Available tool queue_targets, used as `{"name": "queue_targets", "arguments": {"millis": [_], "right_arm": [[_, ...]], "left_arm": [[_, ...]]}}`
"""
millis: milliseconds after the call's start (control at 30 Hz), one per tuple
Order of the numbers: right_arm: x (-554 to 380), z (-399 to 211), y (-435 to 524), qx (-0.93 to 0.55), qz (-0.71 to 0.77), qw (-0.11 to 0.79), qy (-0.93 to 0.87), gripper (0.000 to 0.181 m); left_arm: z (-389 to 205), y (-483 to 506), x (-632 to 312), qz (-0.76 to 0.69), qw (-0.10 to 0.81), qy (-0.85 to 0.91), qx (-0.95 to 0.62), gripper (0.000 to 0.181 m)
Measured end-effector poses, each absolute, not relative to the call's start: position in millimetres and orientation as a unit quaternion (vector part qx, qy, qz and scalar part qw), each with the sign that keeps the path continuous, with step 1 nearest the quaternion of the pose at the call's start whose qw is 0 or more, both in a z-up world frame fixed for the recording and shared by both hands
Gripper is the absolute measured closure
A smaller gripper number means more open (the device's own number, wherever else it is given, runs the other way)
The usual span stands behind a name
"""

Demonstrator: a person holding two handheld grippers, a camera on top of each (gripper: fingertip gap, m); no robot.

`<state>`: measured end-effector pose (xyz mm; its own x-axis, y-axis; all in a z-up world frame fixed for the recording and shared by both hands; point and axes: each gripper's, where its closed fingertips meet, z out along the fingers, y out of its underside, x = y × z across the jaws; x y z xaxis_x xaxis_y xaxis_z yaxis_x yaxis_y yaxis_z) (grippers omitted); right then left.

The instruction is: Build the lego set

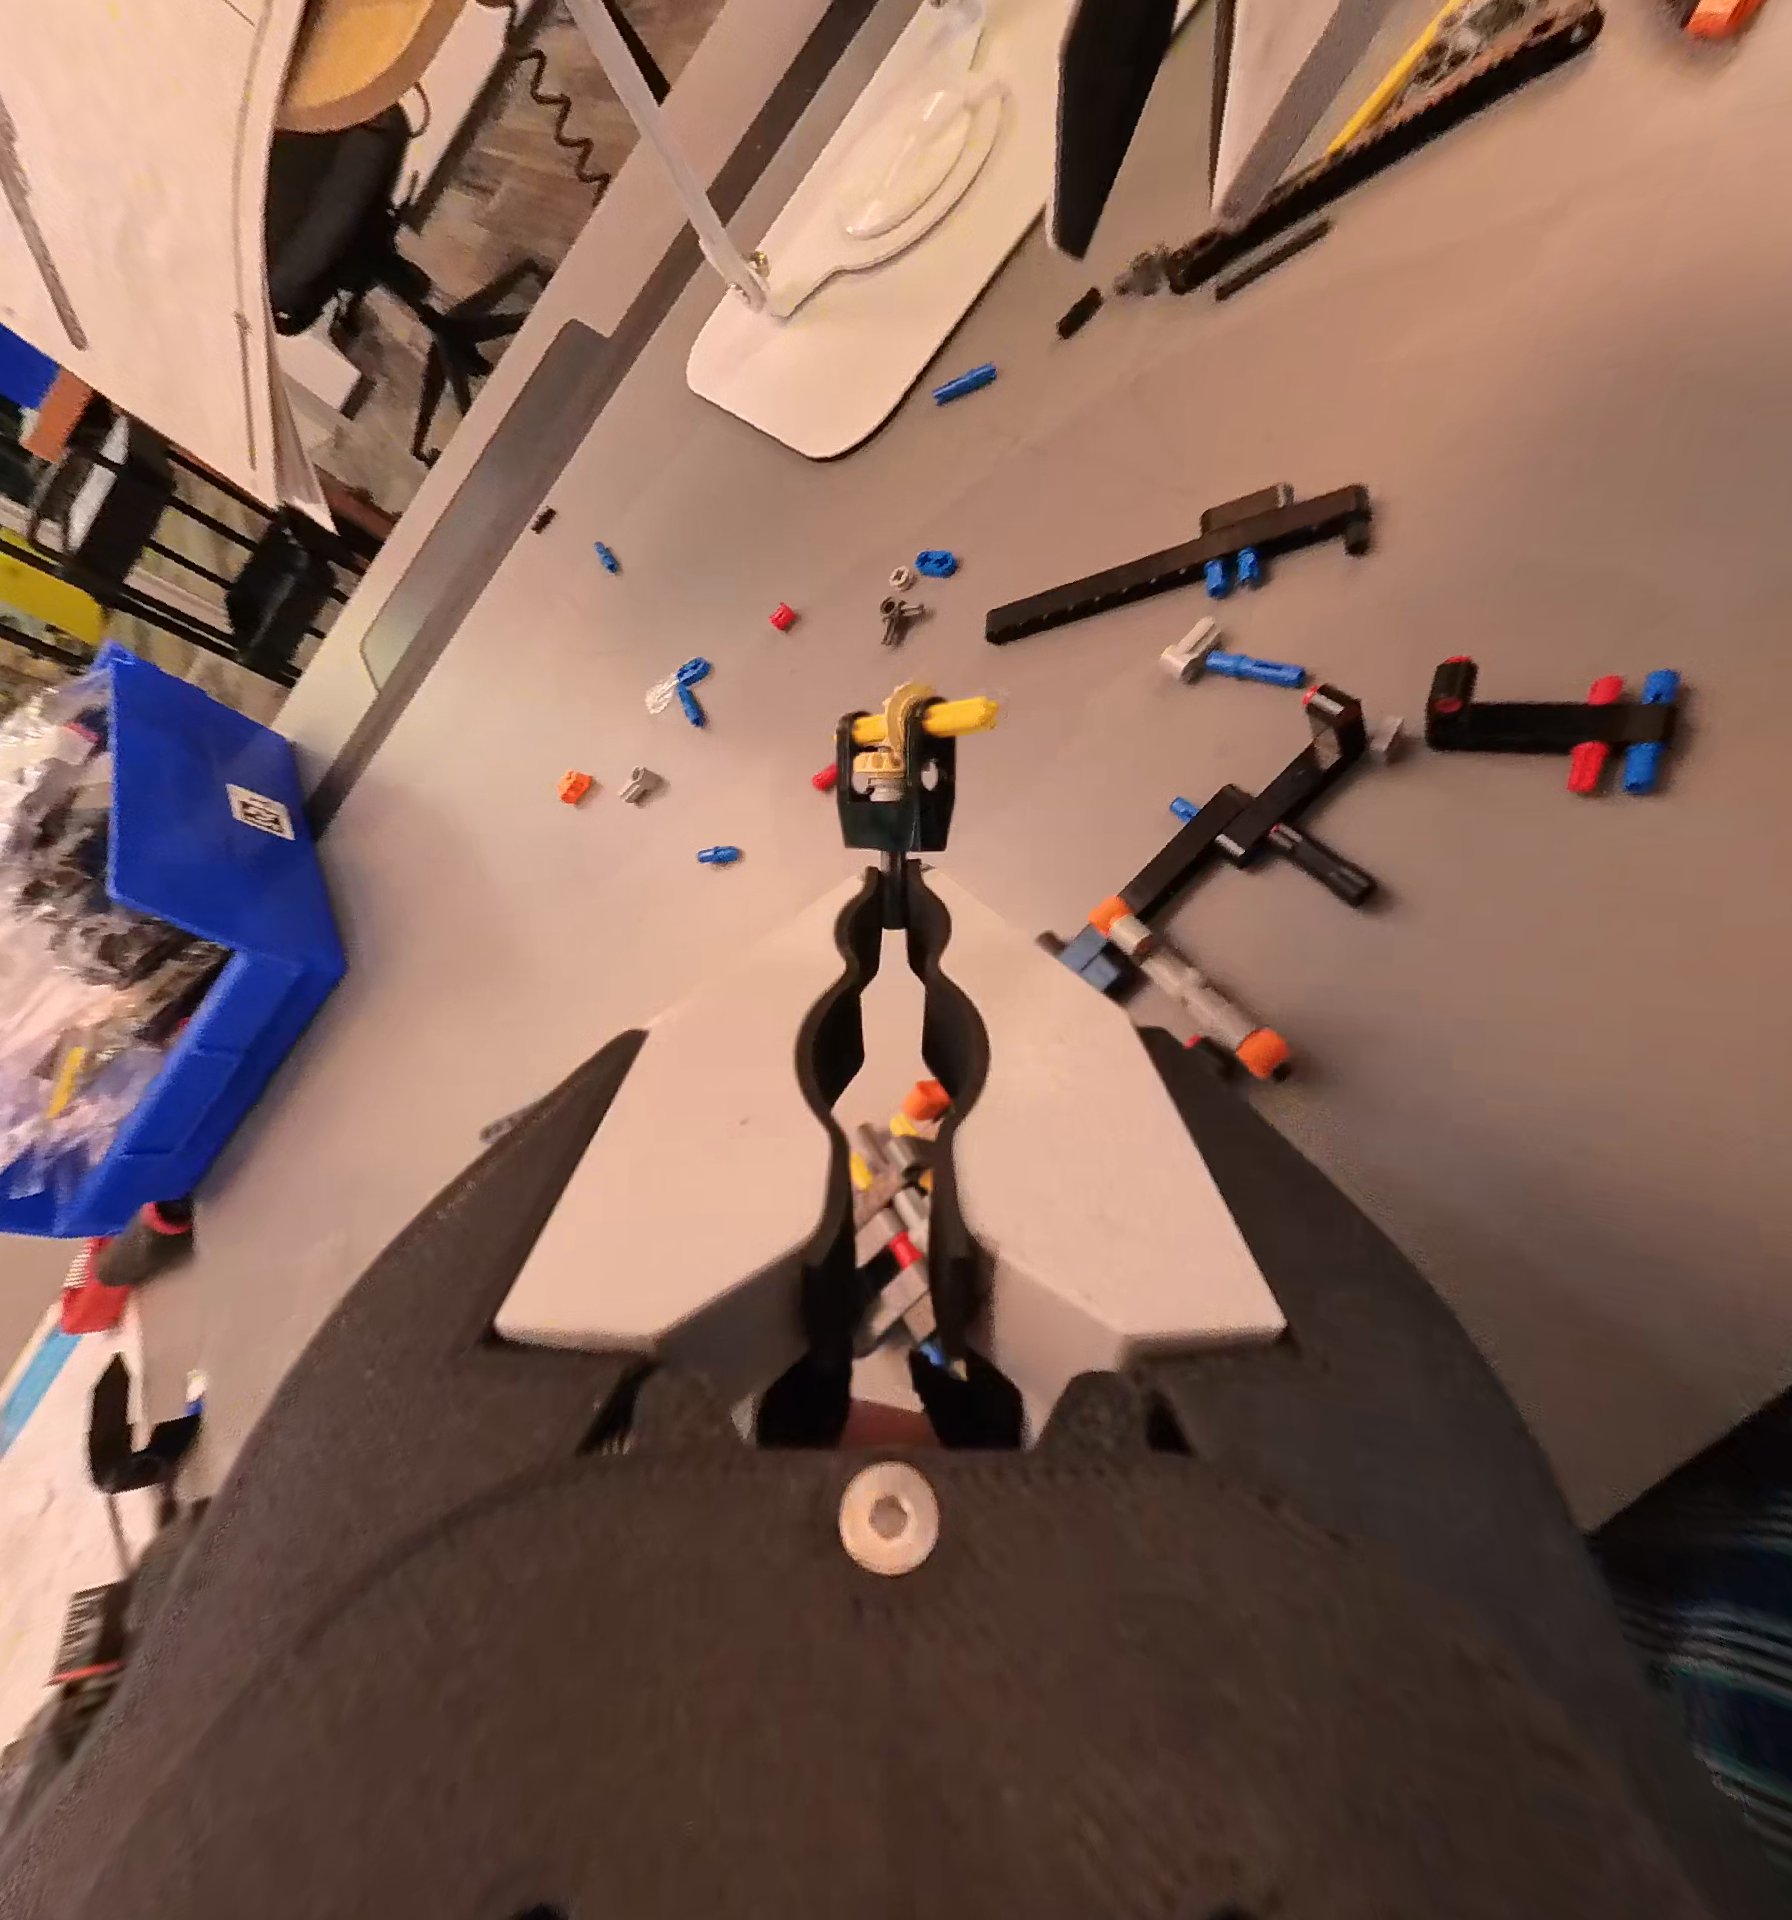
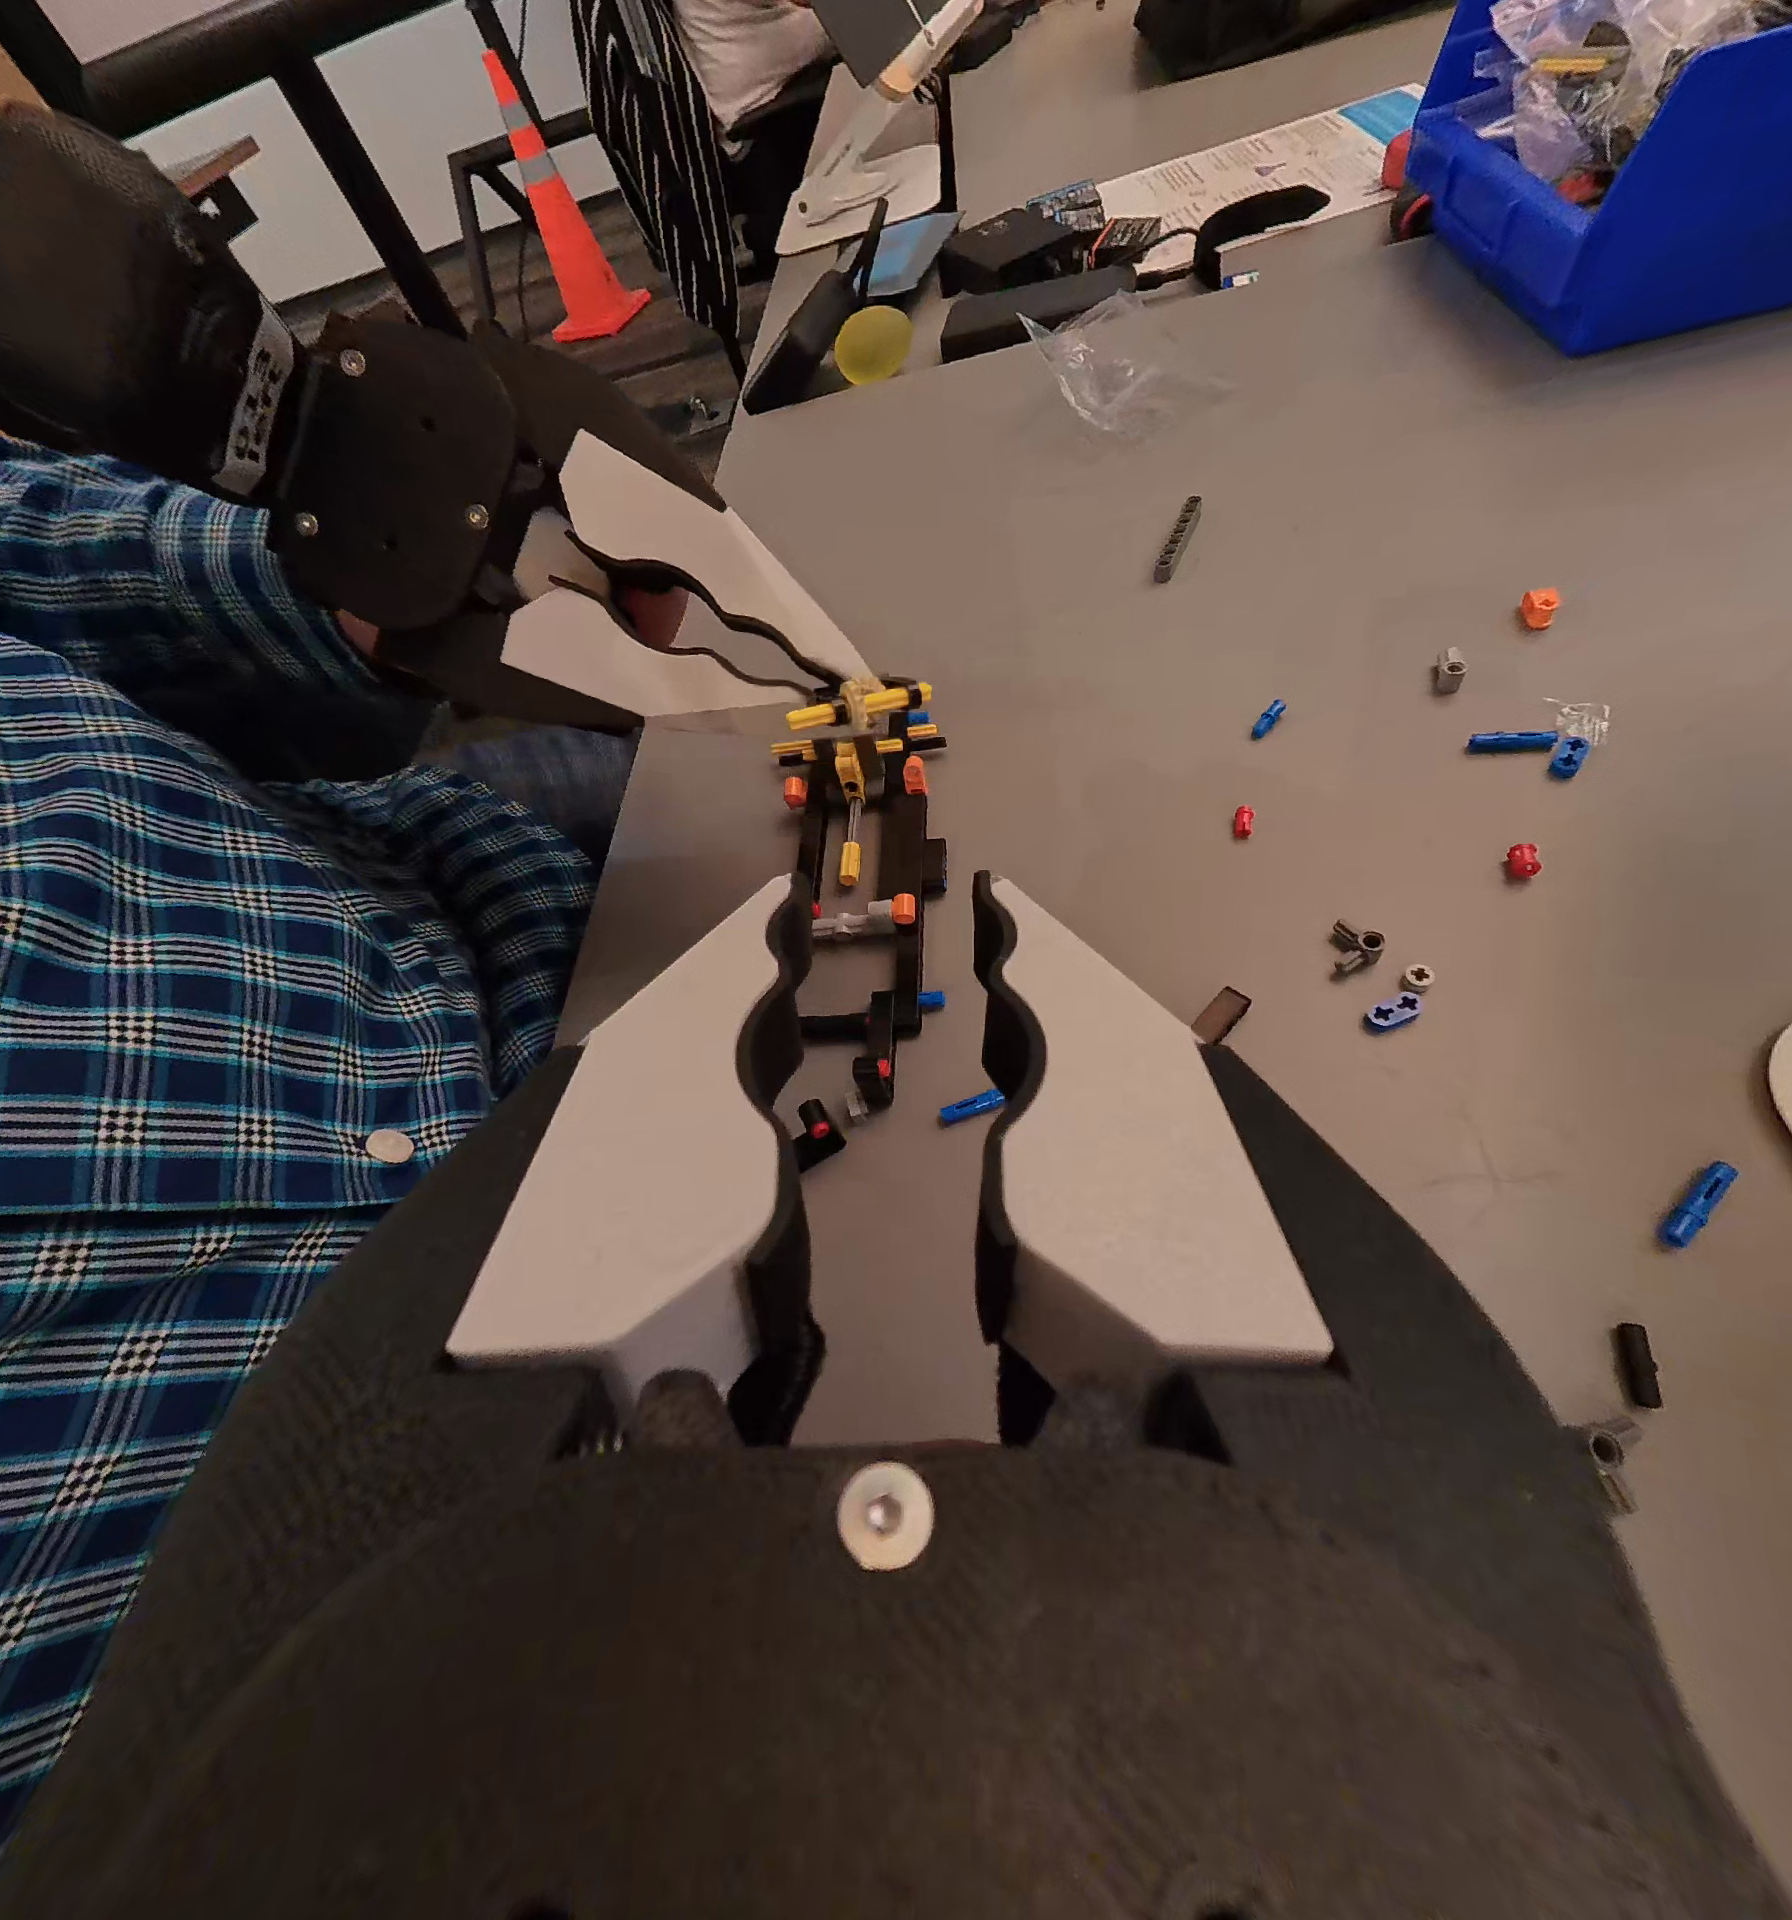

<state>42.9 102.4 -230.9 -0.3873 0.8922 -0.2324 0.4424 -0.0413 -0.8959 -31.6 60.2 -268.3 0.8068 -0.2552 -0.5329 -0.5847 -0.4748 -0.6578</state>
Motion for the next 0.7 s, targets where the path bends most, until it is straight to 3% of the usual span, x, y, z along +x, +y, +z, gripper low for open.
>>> {"name": "queue_targets", "arguments": {"millis": [333,700], "right_arm": [[42,-226,95,-0.497,0.515,0.23,-0.66,0.152],[20,-227,77,-0.457,0.467,0.266,-0.709,0.149]], "left_arm": [[-257,55,-57,0.352,0.374,0.392,-0.763,0.179],[-252,59,-54,0.381,0.341,0.476,-0.716,0.179]]}}
